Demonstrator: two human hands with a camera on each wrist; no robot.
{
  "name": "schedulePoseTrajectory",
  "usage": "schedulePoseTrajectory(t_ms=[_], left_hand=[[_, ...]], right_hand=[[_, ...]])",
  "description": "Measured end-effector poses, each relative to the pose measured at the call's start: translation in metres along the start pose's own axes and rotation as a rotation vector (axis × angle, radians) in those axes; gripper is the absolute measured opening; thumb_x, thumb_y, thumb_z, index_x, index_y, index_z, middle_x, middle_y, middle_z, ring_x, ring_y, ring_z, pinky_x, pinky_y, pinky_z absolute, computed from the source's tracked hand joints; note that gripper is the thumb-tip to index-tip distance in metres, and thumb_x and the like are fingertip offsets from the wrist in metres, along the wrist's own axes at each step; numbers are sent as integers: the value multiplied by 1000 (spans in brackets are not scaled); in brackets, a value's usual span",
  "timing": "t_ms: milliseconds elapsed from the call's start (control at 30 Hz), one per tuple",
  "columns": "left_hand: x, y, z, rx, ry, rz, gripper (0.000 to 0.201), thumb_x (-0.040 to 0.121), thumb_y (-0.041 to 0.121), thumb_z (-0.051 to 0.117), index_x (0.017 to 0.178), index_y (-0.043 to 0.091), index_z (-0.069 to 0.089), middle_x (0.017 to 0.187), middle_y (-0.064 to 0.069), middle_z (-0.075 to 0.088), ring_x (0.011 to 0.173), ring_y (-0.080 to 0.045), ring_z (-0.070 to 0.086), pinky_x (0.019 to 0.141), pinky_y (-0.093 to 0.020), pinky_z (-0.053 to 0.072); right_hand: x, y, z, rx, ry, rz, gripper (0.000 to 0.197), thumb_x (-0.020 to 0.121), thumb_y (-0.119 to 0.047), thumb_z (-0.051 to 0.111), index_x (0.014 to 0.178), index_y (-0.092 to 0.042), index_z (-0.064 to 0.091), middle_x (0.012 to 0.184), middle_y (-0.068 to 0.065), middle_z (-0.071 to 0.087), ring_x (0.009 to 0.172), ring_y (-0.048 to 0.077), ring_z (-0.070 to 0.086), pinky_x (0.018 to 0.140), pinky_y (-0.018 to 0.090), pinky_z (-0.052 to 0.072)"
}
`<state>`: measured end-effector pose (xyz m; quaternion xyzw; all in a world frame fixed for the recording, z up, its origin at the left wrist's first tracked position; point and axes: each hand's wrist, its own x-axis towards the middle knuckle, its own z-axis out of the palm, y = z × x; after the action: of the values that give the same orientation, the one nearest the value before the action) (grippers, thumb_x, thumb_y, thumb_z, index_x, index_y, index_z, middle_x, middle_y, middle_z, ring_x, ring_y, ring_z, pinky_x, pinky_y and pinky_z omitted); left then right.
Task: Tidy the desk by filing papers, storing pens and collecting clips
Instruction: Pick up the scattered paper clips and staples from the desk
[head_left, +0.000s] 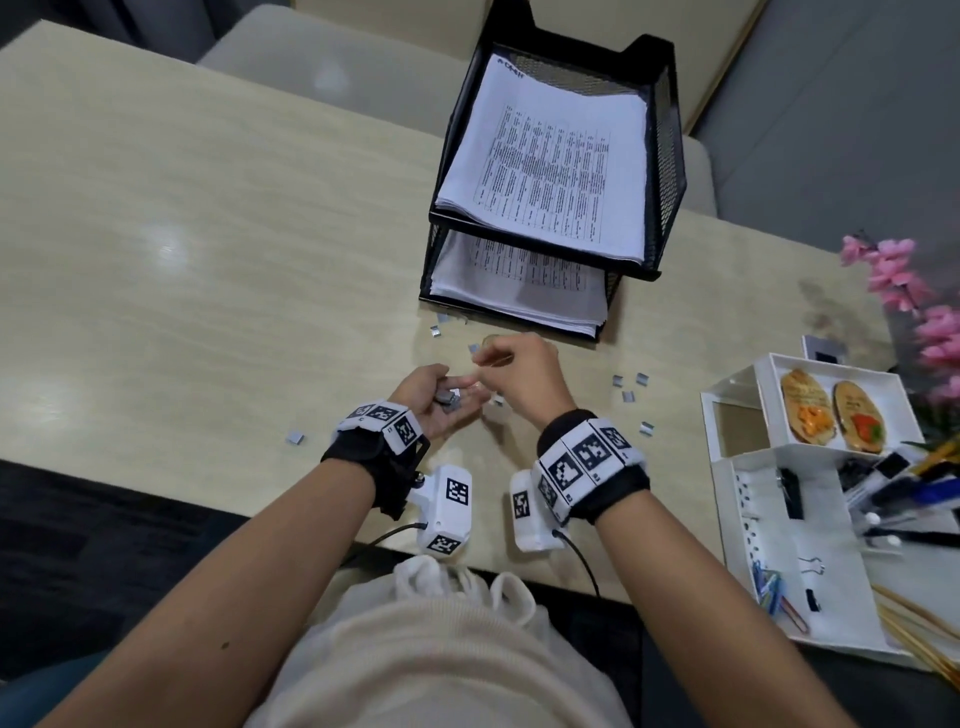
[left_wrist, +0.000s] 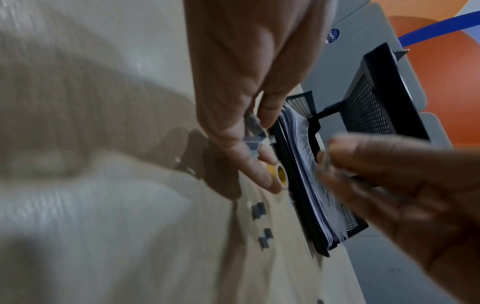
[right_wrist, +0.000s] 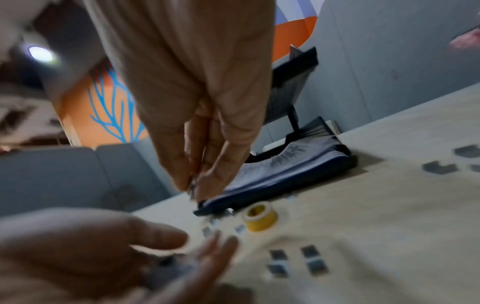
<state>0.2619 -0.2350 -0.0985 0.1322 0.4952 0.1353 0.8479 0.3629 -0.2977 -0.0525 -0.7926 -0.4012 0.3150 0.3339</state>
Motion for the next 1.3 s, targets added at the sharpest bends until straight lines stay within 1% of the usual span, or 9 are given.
schedulePoseTrajectory(t_ms=[333, 600, 700, 767, 867, 933, 1033, 1133, 1300], left_hand=[[-5, 15, -9, 125, 51, -111, 39, 99, 25, 32, 62, 13, 39, 29, 0, 47, 18, -5, 39, 23, -8, 28], [-11, 24, -15, 104, -7, -108, 40, 100, 22, 26, 63, 10, 38, 31, 0, 40, 37, -15, 58, 34, -16, 47], [-11, 25, -13, 121, 27, -71, 38, 101, 18, 27, 70, 4, 44, 53, -11, 61, 97, -23, 63, 57, -15, 55], [-10, 24, -10, 104, 40, -55, 35, 101, 14, 28, 76, 0, 46, 85, -18, 62, 125, -29, 50, 98, -21, 43], [-7, 16, -3, 91, 29, -63, 34, 100, 13, 29, 78, -3, 49, 88, -21, 56, 114, -37, 55, 114, -33, 33], [-3, 9, 6, 79, 0, -75, 37, 100, 16, 29, 78, -5, 51, 87, -23, 60, 88, -35, 62, 105, -32, 43], [2, -7, 25, 71, -77, -130, 44, 101, 24, 27, 79, -3, 54, 57, -18, 67, 52, -24, 69, 58, -25, 58], [7, -23, 46, 69, -106, -157, 42, 101, 24, 27, 76, 1, 52, 45, -11, 62, 35, -15, 61, 37, -21, 51], [18, -36, 68, 283, -115, -174, 40, 98, 26, 28, 59, 17, 33, 28, 3, 38, 19, -5, 31, 27, -7, 18]], right_hand=[[-10, 47, 7, -481, -2, 93, 27, 79, 14, 40, 86, -1, 61, 108, 19, 57, 103, 34, 52, 84, 34, 43], [-1, 36, 23, -487, -1, 29, 12, 81, 2, 52, 87, -1, 62, 105, 14, 58, 100, 30, 51, 81, 33, 43], [-7, 38, 31, -531, -41, -21, 16, 78, 8, 47, 77, -8, 51, 99, 16, 58, 92, 29, 51, 72, 31, 37], [-11, 42, 30, -503, -10, -6, 19, 77, 11, 44, 77, -7, 50, 95, 17, 59, 83, 26, 50, 68, 29, 35], [-15, 39, 15, -288, 115, 97, 20, 76, 11, 46, 85, 0, 60, 85, 11, 57, 78, 22, 49, 68, 24, 38], [-18, 28, 1, -135, 151, 102, 18, 77, 10, 53, 88, 2, 64, 80, 6, 55, 73, 17, 50, 64, 18, 40], [-25, 11, -16, 34, 119, 61, 18, 76, 11, 61, 89, -1, 66, 77, 2, 56, 65, 9, 50, 52, 3, 42], [-27, 16, -36, 26, 152, 17, 19, 76, 7, 64, 92, -3, 68, 85, 3, 62, 71, 8, 54, 58, -2, 41], [-22, 79, -80, -152, 342, 219, 19, 81, 3, 57, 95, -2, 69, 102, 13, 70, 96, 25, 62, 87, 22, 46]])
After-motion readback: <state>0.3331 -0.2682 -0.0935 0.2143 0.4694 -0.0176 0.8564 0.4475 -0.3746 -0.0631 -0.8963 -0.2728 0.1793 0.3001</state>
